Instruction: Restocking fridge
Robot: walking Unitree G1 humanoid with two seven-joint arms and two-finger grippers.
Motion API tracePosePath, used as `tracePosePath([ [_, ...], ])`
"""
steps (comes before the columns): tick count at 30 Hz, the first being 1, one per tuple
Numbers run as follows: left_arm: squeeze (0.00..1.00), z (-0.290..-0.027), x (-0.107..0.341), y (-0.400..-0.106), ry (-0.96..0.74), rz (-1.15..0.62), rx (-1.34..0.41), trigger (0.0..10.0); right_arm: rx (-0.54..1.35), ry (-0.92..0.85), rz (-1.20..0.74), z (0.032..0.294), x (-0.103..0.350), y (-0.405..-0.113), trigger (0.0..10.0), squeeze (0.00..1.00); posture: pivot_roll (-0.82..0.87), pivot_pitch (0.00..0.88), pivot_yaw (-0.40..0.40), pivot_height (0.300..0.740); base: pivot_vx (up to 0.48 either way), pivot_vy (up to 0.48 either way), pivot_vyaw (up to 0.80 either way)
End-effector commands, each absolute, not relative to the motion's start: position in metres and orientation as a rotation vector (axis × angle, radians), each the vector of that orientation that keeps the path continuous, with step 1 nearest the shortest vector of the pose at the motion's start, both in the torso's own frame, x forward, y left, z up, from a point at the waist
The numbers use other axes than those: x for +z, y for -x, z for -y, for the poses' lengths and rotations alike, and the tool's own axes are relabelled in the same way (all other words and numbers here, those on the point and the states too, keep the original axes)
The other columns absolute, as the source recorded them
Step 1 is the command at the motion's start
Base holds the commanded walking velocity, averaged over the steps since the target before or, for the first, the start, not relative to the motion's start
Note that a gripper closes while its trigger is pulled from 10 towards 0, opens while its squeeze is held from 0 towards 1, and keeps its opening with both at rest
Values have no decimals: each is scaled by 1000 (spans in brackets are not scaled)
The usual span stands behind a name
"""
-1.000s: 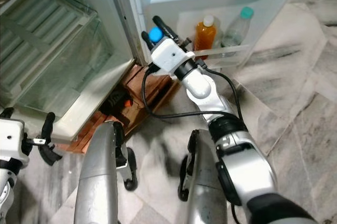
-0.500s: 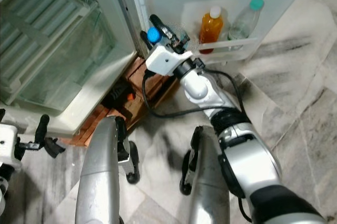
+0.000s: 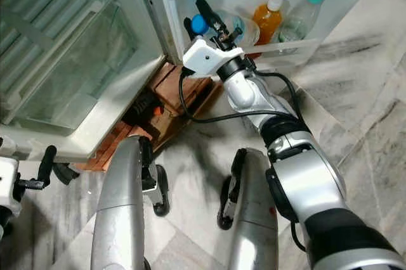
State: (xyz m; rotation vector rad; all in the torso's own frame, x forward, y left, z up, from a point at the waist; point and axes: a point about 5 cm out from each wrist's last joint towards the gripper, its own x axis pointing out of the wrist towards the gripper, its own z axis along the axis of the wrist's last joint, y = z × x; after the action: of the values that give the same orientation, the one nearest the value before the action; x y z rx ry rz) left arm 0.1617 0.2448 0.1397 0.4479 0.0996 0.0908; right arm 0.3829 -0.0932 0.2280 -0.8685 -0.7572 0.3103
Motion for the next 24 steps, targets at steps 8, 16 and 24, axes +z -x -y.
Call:
tracePosePath([
  [8, 0, -252, 138, -152, -477, -152, 104, 10000, 269, 821, 659, 94, 210, -385, 10000, 0, 330, 476, 72, 567, 0, 0, 0],
  [16, 0, -253, 140, -151, -486, -158, 95, 10000, 256, 768, 701, 81, 215, -383, 10000, 0, 345, 479, 85, 567, 0, 0, 0],
  [24, 0, -253, 141, -150, -495, -163, 86, 10000, 174, 654, 558, 93, 203, -388, 10000, 0, 351, 481, 87, 567, 0, 0, 0],
])
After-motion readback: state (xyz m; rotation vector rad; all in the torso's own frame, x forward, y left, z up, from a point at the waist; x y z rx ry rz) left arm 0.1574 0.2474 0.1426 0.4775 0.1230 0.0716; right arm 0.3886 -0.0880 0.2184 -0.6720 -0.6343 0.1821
